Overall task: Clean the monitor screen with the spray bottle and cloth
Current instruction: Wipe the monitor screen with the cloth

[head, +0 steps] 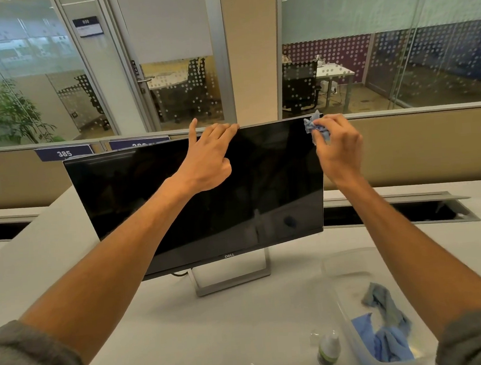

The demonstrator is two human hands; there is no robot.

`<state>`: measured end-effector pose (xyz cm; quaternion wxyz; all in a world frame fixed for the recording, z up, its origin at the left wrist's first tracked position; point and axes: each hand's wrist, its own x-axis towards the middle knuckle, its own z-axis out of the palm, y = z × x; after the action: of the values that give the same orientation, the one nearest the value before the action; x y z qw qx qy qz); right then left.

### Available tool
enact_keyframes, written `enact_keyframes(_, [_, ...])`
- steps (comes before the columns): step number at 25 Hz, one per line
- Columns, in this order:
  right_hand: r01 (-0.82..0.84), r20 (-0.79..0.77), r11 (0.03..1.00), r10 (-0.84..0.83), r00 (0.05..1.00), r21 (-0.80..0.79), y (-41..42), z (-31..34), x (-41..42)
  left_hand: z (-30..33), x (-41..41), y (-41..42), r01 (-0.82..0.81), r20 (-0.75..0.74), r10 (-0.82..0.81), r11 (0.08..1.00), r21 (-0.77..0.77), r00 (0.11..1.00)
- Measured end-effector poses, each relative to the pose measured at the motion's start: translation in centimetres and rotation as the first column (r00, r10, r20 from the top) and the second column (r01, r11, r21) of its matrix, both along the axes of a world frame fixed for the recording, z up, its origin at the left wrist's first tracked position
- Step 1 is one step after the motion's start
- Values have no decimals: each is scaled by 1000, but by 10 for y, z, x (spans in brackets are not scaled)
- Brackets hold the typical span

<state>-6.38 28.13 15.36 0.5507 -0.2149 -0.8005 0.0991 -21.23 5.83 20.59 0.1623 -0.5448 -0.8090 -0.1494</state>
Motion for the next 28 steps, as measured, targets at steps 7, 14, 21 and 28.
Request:
enact_keyframes(7, [-134,86,990,138,987,-55,-19,-69,10,4,-1,0,5,41,-5,1000,12,999])
enact_keyframes(14, [-72,278,969,138,951,-235,-45,-145,22,3,3,1,-24,6,24,1000,-10,1000])
enact_keyframes(21, [7,469,939,166,868,-345,-58,-158,30,2,3,0,-62,-91,53,994,-95,994])
enact_keyframes(28, [-118,242,894,241,940,-432,-60,-137,58,-15,12,-9,-85,-199,66,992,-90,978])
